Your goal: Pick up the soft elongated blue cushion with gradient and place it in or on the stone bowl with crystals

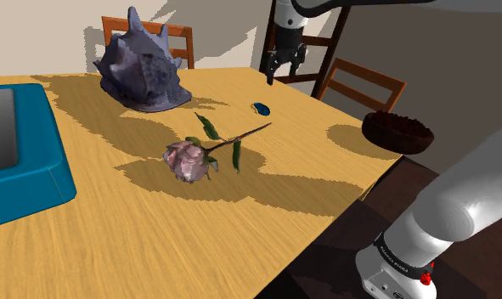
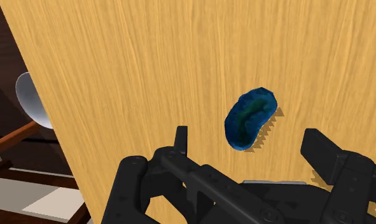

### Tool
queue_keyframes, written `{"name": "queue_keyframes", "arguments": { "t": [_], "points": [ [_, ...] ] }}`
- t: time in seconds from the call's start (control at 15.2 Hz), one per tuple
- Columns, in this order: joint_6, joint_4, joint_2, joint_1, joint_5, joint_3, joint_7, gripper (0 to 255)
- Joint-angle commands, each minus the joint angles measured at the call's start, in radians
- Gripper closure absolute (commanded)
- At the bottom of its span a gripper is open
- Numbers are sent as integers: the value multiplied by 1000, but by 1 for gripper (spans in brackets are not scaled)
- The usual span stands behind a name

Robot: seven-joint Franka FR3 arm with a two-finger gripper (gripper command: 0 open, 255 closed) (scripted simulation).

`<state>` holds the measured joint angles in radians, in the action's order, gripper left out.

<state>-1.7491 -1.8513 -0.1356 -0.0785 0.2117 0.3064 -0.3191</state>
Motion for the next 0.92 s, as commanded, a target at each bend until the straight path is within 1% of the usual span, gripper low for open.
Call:
{"name": "queue_keyframes", "arguments": {
  "t": [0.0,0.13,0.33,0.86],
  "points": [
    [25,93,98,2,60,24,-62,0],
    [60,198,201,13,122,37,-115,0],
    [127,367,352,46,209,42,-176,0],
    [24,258,341,24,209,27,-183,0]
  ]
}}
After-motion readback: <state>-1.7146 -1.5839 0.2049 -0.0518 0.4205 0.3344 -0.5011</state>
